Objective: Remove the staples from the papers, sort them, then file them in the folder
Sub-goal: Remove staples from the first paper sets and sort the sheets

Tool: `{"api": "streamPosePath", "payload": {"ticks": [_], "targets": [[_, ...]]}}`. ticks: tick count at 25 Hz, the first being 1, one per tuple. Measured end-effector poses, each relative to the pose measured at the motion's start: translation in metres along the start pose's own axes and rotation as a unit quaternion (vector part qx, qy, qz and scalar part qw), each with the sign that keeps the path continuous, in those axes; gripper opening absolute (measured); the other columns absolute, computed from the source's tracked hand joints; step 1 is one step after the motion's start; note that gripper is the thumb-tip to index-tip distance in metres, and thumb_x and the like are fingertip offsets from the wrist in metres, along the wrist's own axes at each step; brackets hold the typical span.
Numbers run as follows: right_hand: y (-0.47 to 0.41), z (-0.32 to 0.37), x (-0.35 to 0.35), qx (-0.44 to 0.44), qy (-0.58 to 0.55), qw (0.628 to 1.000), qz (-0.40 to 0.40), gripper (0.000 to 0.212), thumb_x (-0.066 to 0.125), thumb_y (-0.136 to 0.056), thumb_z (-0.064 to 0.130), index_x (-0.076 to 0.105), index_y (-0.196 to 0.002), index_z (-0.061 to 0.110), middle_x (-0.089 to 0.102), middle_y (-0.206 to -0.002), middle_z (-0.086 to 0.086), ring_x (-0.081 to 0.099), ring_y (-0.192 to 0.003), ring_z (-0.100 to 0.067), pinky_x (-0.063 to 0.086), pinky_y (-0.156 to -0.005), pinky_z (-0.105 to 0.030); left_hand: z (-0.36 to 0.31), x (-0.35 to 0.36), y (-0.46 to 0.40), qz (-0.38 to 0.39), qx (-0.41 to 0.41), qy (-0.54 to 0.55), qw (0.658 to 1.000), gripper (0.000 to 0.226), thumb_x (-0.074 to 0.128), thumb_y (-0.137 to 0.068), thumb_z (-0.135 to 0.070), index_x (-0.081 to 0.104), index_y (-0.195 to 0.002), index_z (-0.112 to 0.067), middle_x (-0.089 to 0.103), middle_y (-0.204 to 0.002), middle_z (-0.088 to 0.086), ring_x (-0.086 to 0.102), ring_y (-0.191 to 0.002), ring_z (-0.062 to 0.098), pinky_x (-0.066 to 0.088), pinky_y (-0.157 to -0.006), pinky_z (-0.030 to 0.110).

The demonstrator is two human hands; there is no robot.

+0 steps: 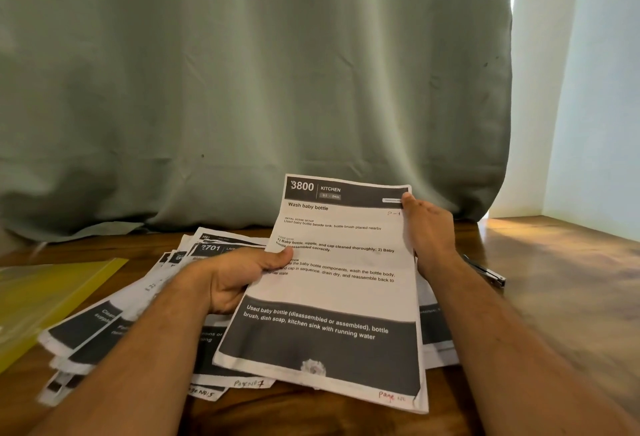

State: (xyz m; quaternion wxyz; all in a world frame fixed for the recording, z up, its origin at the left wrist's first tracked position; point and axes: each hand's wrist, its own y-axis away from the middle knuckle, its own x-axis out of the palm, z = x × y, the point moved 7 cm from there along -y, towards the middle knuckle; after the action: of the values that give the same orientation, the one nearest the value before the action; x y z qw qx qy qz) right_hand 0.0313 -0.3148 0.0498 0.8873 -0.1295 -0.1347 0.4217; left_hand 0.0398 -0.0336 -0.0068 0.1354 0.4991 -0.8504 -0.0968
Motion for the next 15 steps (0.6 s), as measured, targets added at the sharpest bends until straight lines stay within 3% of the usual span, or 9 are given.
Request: {"api": "streamPosePath", "payload": {"ticks": [4, 9, 12, 15], "targets": [[-0.003, -0.007, -0.001, 0.015, -0.014, 1.000, -0.016, 0.023, 0.061, -0.096, 0.031, 0.074, -0.094, 0.012, 0.072, -0.081, -0.001, 0.066, -0.070, -0.016, 0.047, -0.063, -0.025, 0.005, -0.002, -0.004, 0.016, -0.019, -0.011, 1.000, 0.045, 0.060, -0.091, -0.024, 0.060, -0.131, -0.001, 0.069, -0.123, 0.023, 0.074, -0.095, 0.035, 0.059, -0.082, 0.051], [-0.007, -0.012, -0.002, 0.038, 0.015, 0.999, -0.007, 0.017, 0.061, -0.096, 0.027, 0.071, -0.093, 0.013, 0.073, -0.088, -0.006, 0.071, -0.081, -0.024, 0.058, -0.077, -0.037, -0.001, -0.005, -0.003, 0.028, -0.007, -0.007, 1.000, 0.047, 0.061, -0.091, -0.031, 0.063, -0.129, -0.004, 0.069, -0.123, 0.023, 0.073, -0.098, 0.036, 0.060, -0.081, 0.048], [-0.003, -0.013, 0.004, 0.046, 0.069, 0.996, 0.044, 0.011, 0.062, -0.094, 0.026, 0.068, -0.097, 0.016, 0.070, -0.093, -0.004, 0.069, -0.100, -0.029, 0.054, -0.066, -0.027, -0.015, -0.014, -0.005, -0.006, 0.061, 0.029, 0.998, 0.041, 0.057, -0.097, -0.034, 0.064, -0.126, -0.006, 0.070, -0.120, 0.021, 0.071, -0.104, 0.036, 0.059, -0.083, 0.051], [0.003, -0.020, 0.013, 0.062, 0.074, 0.991, 0.089, 0.010, 0.068, -0.090, 0.027, 0.071, -0.096, 0.019, 0.072, -0.103, -0.005, 0.068, -0.100, -0.024, 0.046, -0.057, -0.022, -0.028, -0.028, -0.014, -0.113, 0.148, 0.037, 0.982, 0.033, 0.055, -0.102, -0.026, 0.066, -0.120, -0.001, 0.075, -0.101, 0.020, 0.076, -0.080, 0.028, 0.064, -0.065, 0.043]]}}
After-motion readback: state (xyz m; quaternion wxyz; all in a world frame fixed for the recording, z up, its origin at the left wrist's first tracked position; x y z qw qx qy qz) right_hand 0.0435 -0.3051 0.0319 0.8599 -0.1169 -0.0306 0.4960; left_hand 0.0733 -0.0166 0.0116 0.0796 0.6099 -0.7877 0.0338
